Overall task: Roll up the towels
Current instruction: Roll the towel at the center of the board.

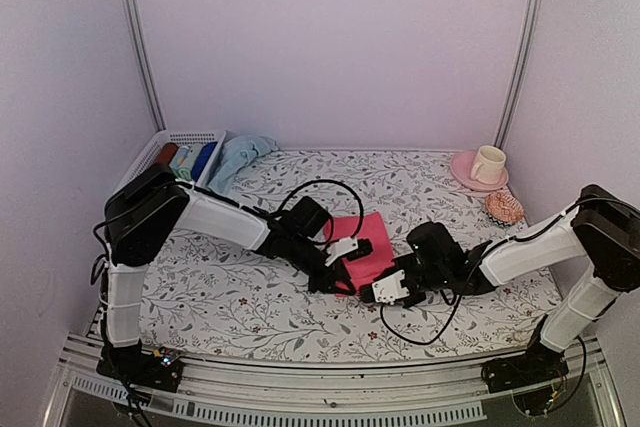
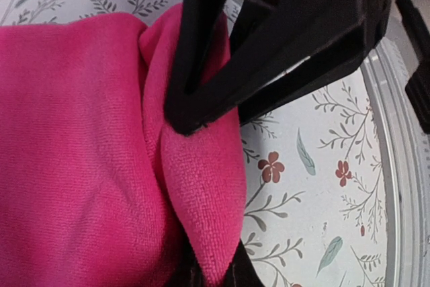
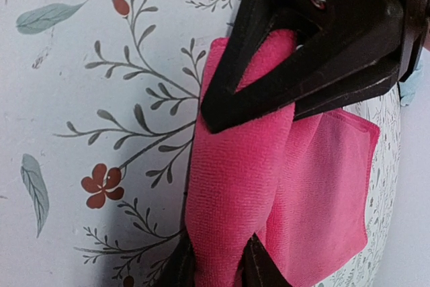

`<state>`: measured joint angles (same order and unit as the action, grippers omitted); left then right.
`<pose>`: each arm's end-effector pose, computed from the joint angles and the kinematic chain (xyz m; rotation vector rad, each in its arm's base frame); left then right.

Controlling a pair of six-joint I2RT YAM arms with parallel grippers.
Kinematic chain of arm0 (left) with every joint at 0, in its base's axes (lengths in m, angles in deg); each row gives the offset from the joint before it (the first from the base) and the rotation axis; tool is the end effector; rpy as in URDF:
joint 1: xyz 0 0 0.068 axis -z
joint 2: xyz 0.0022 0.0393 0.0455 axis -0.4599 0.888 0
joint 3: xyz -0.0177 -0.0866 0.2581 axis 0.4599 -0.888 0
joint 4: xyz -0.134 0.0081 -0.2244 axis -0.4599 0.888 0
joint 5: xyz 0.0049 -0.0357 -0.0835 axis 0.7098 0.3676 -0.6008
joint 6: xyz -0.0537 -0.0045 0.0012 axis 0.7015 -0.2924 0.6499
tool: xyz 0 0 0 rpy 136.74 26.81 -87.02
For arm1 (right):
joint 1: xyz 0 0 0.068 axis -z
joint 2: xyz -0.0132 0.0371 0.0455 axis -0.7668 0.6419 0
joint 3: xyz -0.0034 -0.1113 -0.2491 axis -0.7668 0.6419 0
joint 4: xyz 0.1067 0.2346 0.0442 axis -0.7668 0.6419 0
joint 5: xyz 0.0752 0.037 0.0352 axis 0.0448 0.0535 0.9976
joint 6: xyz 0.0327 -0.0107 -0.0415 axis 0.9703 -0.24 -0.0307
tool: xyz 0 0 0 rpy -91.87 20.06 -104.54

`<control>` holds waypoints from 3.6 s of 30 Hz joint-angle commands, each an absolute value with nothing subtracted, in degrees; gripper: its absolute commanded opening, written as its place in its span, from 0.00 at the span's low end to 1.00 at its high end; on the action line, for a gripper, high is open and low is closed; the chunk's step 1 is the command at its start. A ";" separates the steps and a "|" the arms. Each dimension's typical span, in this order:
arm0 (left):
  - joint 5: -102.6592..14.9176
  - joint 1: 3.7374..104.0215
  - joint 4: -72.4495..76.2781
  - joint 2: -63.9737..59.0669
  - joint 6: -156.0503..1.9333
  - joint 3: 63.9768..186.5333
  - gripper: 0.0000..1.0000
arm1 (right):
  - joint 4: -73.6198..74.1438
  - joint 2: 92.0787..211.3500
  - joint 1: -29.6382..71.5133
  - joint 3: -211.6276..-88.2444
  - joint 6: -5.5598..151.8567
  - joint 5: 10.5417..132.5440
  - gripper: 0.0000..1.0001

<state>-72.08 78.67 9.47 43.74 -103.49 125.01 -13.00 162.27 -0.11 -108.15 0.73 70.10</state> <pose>0.2470 -0.3420 0.1062 1.6220 2.0045 -1.0545 0.1802 0.2221 0.1246 -2.0200 1.2056 -0.0044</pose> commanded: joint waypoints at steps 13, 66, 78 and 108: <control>-58.07 78.31 11.49 29.65 -102.74 115.77 0.66 | -3.58 163.60 -0.30 -113.37 3.72 71.36 0.06; -15.67 97.95 -32.29 35.80 -136.41 101.36 0.62 | 57.38 192.75 13.50 -156.76 6.30 102.88 0.07; -14.36 97.18 -26.39 39.23 -133.99 104.24 0.41 | 58.46 193.64 13.59 -157.64 5.87 103.14 0.08; -37.88 92.35 6.82 36.96 -110.84 116.45 0.00 | 40.19 164.17 17.06 -136.23 4.40 95.24 0.58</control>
<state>-28.36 93.99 -3.38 37.10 -117.04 115.85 47.76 170.29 14.82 -142.48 5.47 97.16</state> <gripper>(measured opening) 0.082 0.566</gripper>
